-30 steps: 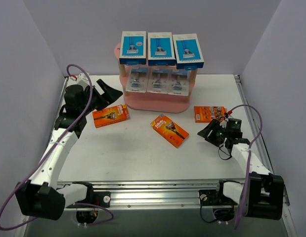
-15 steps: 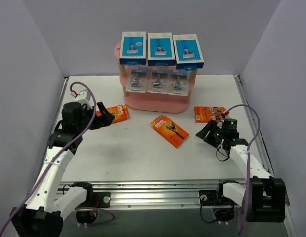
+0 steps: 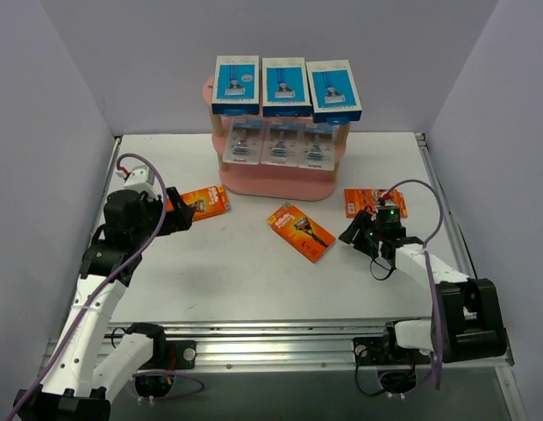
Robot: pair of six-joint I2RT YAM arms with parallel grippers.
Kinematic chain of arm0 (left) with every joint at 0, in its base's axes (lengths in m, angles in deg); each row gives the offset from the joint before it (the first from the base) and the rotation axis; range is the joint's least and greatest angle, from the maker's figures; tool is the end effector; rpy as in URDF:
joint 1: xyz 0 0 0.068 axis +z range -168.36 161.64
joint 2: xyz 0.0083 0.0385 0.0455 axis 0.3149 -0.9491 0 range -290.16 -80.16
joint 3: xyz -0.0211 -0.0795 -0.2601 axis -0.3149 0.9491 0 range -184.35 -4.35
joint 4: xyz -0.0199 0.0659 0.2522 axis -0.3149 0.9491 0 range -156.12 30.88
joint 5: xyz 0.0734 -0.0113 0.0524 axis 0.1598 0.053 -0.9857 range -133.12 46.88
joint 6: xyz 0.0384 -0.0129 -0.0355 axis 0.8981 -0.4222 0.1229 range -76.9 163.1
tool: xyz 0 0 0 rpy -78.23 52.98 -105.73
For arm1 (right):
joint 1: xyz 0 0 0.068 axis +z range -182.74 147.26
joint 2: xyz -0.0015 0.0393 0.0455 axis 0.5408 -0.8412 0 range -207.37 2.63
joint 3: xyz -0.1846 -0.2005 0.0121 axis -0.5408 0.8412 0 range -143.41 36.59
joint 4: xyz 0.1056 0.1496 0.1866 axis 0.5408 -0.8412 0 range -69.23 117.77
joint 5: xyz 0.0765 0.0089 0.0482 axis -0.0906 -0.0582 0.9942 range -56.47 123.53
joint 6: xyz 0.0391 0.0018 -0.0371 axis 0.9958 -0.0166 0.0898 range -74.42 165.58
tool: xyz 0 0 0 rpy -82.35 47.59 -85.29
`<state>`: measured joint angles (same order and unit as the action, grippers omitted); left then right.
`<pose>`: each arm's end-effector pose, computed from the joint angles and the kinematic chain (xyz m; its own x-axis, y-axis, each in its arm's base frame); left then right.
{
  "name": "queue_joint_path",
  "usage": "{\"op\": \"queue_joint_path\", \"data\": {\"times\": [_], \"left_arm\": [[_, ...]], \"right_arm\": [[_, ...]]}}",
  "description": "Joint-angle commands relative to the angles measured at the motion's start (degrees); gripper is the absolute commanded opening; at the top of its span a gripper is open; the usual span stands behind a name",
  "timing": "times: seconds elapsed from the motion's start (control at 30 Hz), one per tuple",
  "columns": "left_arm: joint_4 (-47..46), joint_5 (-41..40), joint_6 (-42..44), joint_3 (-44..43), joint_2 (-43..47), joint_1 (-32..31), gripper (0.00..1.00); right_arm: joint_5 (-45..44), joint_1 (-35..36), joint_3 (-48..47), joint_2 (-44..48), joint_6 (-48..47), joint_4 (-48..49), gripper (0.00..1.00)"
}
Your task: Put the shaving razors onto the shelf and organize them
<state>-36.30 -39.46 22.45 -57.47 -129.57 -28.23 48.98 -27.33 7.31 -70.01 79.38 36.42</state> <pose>0.1840 -0.0343 0.3416 -0.4860 -0.2726 -0.8304 0.0601 0.9375 -0.3429 0.2475 0.0329 0.1791 -0.6429 0.4778 -0.5987 0.0589 0.8101 0.5833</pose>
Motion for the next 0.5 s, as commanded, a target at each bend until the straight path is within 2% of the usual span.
{"op": "queue_joint_path", "data": {"times": [0.0,0.27,0.47], "left_arm": [[-0.82,-1.02,0.87,-0.49,0.98,-0.59,0.94],[-0.64,-2.25,1.04,-0.58,0.37,-0.68,0.94],[-0.73,-2.52,1.04,-0.49,0.19,-0.42,0.94]], "right_arm": [[-2.18,0.39,-4.12,-3.02,-2.95,5.23,0.52],[0.55,0.48,-8.77,-10.41,-5.85,11.74,0.52],[3.36,1.09,-9.22,-14.90,-4.19,15.69,0.52]]}}
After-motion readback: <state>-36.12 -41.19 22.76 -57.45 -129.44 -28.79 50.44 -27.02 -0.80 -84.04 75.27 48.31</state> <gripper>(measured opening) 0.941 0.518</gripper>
